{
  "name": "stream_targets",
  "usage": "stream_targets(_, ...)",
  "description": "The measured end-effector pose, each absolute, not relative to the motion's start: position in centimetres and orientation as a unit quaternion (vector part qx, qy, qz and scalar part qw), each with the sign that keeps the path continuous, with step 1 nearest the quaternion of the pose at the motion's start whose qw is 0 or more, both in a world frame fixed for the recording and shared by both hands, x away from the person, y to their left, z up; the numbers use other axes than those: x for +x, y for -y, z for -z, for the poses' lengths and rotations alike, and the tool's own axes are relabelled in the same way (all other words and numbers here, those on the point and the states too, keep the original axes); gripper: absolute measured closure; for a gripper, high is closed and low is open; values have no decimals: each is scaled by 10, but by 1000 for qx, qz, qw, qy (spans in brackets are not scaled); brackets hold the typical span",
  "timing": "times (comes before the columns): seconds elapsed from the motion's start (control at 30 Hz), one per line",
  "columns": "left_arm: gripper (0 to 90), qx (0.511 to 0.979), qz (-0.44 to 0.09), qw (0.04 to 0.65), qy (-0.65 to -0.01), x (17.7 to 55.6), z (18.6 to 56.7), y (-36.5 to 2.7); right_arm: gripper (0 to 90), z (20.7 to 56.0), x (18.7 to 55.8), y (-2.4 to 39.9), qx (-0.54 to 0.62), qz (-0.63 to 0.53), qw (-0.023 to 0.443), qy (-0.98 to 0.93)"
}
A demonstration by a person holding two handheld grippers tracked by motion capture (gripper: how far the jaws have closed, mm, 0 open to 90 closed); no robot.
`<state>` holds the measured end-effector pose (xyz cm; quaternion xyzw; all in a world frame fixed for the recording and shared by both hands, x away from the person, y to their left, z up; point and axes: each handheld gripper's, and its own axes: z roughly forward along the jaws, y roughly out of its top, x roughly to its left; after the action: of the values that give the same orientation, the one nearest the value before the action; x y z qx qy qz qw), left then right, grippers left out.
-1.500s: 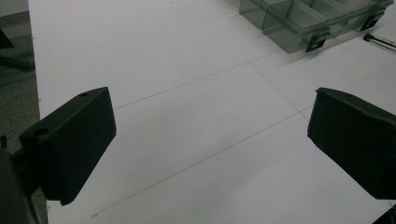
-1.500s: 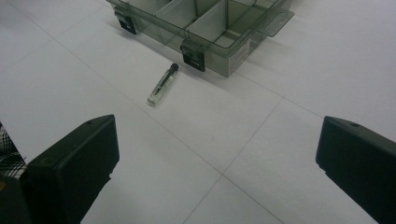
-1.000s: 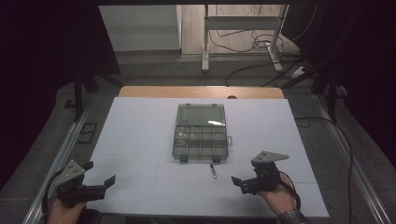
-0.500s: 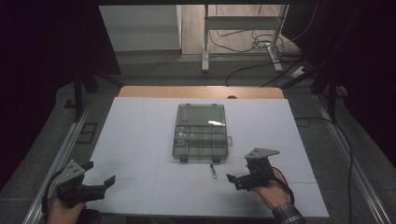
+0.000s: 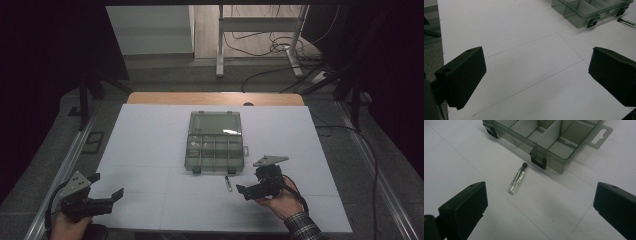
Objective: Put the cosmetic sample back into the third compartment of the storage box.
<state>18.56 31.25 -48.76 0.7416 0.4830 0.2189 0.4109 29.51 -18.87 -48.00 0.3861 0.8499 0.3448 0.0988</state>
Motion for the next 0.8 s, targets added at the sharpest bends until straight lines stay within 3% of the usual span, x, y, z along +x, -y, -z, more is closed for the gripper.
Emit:
stream_targets(0.3,16,742,-219,410,-482,186,488,-312,90,482,301,179,388,-325,100,-857)
stream_targets(0.57,18,745,-218,409,-480,186,488,-312,318,484,306,171,372,-311,78,-871)
stream_targets(0.8,19,745,-219,409,-480,186,488,-312,458,491,313,158,351,-302,57,-884)
